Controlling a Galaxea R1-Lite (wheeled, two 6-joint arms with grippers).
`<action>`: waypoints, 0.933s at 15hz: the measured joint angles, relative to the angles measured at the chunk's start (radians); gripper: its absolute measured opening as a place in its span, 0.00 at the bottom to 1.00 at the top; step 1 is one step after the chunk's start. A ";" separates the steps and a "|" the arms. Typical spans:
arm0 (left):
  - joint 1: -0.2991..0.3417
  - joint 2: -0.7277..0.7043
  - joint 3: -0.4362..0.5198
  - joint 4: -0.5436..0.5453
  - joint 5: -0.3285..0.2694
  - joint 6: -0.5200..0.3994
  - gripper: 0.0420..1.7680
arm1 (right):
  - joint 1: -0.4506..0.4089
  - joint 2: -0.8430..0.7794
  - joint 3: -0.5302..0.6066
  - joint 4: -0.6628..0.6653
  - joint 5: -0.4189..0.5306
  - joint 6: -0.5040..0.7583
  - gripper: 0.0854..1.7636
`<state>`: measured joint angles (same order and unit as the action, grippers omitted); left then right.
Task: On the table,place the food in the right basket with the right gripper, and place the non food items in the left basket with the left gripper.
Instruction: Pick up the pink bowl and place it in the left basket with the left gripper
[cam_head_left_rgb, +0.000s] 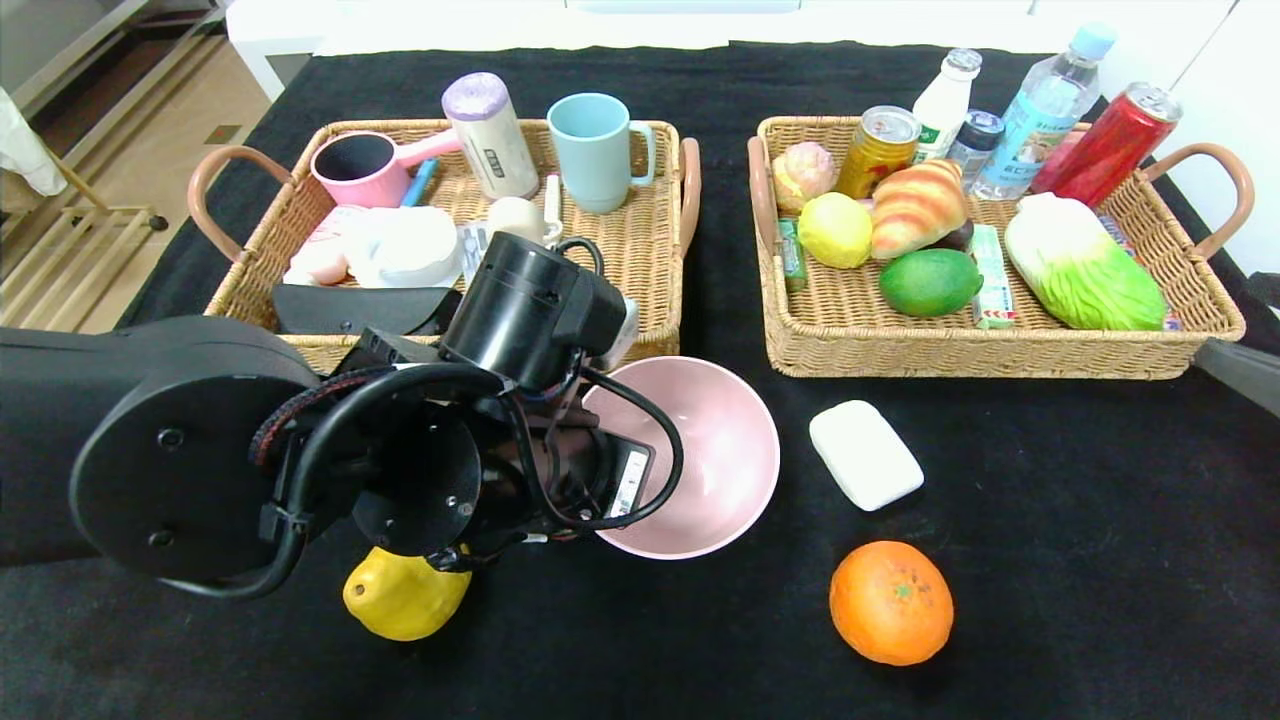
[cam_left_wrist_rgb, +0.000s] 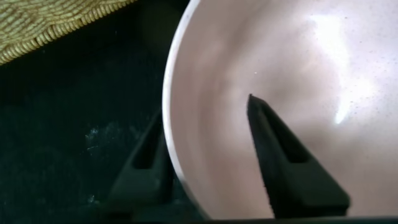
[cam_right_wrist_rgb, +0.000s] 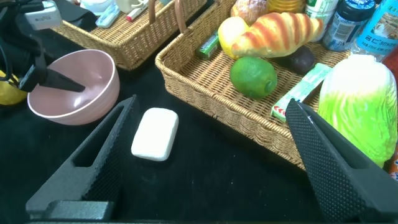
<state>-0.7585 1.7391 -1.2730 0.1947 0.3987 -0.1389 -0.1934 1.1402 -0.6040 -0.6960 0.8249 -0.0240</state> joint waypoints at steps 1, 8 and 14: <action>0.000 0.000 0.001 0.000 0.000 0.000 0.38 | 0.001 0.000 0.000 0.000 0.000 0.000 0.97; 0.000 0.004 0.007 -0.003 0.000 -0.001 0.10 | 0.013 0.001 0.007 0.001 0.000 -0.017 0.97; -0.001 0.009 0.009 -0.002 0.001 -0.001 0.10 | 0.014 0.001 0.007 0.001 0.000 -0.018 0.97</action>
<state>-0.7591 1.7483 -1.2636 0.1928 0.3998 -0.1398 -0.1794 1.1415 -0.5968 -0.6947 0.8249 -0.0421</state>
